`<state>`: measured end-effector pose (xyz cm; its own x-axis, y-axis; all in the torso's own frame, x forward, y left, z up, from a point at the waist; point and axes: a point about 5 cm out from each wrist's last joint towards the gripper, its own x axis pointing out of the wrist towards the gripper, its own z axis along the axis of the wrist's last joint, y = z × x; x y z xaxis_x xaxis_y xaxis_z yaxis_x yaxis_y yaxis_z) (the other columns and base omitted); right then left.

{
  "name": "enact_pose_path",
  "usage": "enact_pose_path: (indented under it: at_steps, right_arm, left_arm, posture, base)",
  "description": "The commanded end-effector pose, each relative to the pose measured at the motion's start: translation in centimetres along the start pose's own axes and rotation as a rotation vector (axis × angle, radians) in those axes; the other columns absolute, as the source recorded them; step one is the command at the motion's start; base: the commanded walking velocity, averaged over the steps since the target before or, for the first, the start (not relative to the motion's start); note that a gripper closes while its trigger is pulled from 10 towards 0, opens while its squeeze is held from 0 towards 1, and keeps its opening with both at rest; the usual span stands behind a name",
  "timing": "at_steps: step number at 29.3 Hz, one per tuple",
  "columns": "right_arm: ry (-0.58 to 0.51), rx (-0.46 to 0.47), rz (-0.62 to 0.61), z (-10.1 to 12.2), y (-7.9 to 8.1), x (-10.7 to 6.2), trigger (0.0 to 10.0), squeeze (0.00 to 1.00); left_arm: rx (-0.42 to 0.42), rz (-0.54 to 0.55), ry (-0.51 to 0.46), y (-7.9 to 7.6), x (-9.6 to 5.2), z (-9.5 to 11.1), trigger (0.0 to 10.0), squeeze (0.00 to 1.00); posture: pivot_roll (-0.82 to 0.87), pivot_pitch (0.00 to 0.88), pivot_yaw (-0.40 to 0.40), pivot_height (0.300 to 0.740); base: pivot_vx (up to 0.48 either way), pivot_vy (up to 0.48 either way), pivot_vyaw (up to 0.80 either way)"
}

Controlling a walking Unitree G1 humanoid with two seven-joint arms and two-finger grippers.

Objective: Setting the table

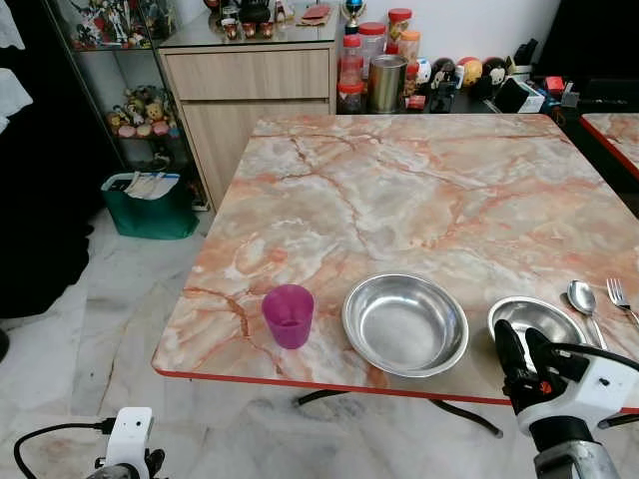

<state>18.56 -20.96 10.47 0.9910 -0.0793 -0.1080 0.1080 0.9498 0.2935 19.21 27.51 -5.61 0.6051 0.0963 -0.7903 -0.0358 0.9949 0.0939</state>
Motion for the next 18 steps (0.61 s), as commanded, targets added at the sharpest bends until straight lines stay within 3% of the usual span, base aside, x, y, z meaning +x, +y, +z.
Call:
enact_pose_path:
  at_steps: [1, 2, 3, 4, 6, 7, 10, 11, 18]
  right_arm:
    - [0.042, 0.058, -0.009, -0.3, -0.2, 0.0, 10.0, 0.94]
    - [0.051, 0.070, -0.003, -0.4, -0.2, 0.0, 10.0, 0.97]
    - [0.083, 0.073, 0.001, -0.8, -0.3, -0.2, 10.0, 0.54]
    - [0.110, 0.062, 0.000, -1.3, -0.5, -0.3, 10.0, 0.49]
    - [0.118, 0.061, 0.000, -1.5, -0.6, -0.4, 10.0, 0.49]
    - [0.138, 0.088, -0.018, -2.0, -1.0, -0.4, 10.0, 0.39]
    - [0.154, 0.122, -0.034, -2.4, -1.4, -0.4, 10.0, 0.38]
    - [0.164, 0.141, -0.032, -2.6, -1.5, -0.3, 10.0, 0.00]
    - [0.180, 0.236, -0.015, -2.7, -1.7, 0.2, 10.0, 0.00]
  left_arm:
    - [-0.002, 0.008, 0.009, 0.1, -0.1, -0.3, 10.0, 0.00]
    - [-0.002, 0.008, 0.010, 0.1, -0.1, -0.4, 10.0, 0.00]
    - [-0.001, 0.008, 0.011, 0.1, -0.1, -0.4, 10.0, 0.00]
    - [-0.001, 0.008, 0.011, 0.1, -0.1, -0.4, 10.0, 0.00]
    - [-0.001, 0.008, 0.012, 0.1, -0.1, -0.4, 10.0, 0.00]
    - [0.000, 0.007, 0.013, 0.1, -0.1, -0.5, 10.0, 0.00]
    - [0.001, 0.006, 0.013, 0.1, -0.1, -0.5, 10.0, 0.00]
    - [0.001, 0.006, 0.013, 0.1, -0.1, -0.6, 10.0, 0.00]
    - [0.002, 0.006, 0.013, 0.1, -0.1, -0.7, 10.0, 0.00]
  posture:
    - [-0.05, 0.000, 0.028, 0.736]
    - [-0.06, 0.000, 0.025, 0.736]
    - [-0.05, 0.000, 0.025, 0.736]
    - [-0.05, 0.000, 0.024, 0.736]
    - [-0.05, 0.000, 0.024, 0.736]
    - [-0.05, 0.000, 0.023, 0.736]
    - [-0.05, 0.000, 0.023, 0.736]
    - [-0.05, 0.000, 0.022, 0.736]
    - [-0.05, 0.000, 0.018, 0.736]
  base:
    - [0.000, 0.000, 0.00]
    - [0.000, 0.000, 0.00]
    - [0.000, 0.000, 0.00]
    - [0.000, 0.000, 0.00]
    - [0.000, 0.000, 0.00]
    - [0.000, 0.000, 0.00]
    - [0.000, 0.000, 0.00]
    - [0.000, 0.000, 0.00]
    - [0.000, 0.000, 0.00]
